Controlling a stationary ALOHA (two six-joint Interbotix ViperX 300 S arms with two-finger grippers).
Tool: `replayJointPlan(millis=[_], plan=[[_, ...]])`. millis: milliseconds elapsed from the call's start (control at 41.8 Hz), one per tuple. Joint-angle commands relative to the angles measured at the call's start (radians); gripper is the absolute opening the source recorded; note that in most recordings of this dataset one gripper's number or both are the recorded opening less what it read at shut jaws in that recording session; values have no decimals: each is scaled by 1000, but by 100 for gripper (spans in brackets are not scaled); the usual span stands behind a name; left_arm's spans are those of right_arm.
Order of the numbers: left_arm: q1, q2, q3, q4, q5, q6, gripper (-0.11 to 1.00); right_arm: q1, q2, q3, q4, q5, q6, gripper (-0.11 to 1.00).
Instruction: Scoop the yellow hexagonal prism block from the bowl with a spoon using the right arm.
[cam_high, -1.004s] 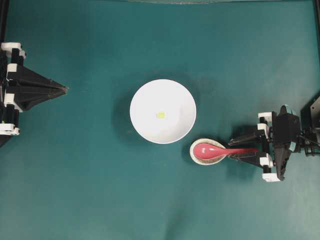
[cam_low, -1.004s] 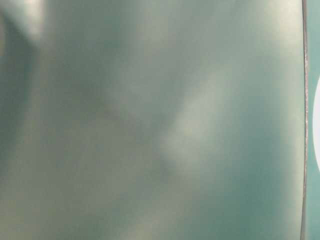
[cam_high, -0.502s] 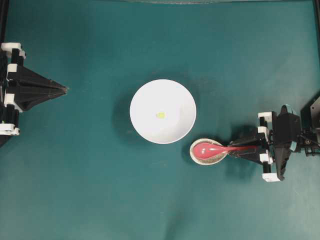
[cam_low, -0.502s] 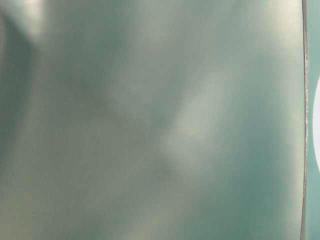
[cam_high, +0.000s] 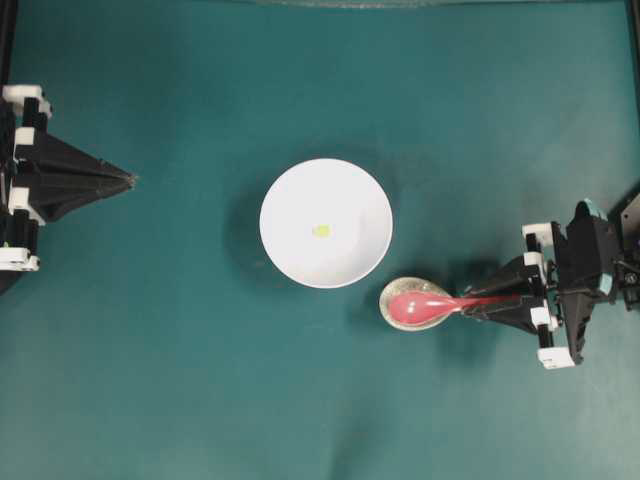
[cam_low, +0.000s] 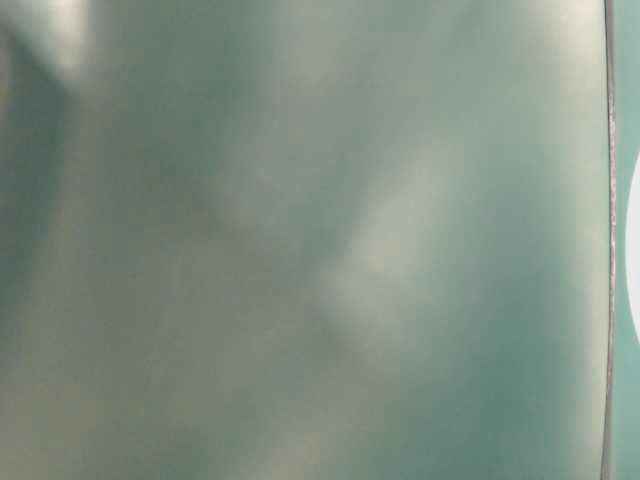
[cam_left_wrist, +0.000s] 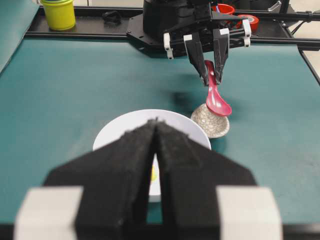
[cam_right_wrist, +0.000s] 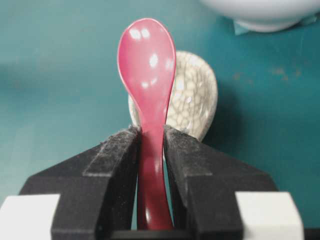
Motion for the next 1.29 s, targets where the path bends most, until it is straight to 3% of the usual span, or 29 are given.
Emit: replayJointPlan(millis=[0, 191, 430, 741, 956, 1267], plan=[[2, 0, -20, 2, -5, 2, 0, 3, -15, -12, 0, 9, -3, 22], [2, -6, -20, 2, 6, 2, 0, 2, -15, -9, 5, 14, -3, 24], [0, -8, -20, 2, 9, 2, 0, 2, -15, -8, 6, 28, -15, 52], [0, -8, -20, 2, 9, 2, 0, -3, -14, 0, 9, 15, -83, 52], [0, -8, -20, 2, 11, 3, 0, -3, 21, 12, 23, -55, -83, 52], [0, -8, -18, 2, 20, 2, 0, 2, 178, -11, 34, -196, -63, 52]])
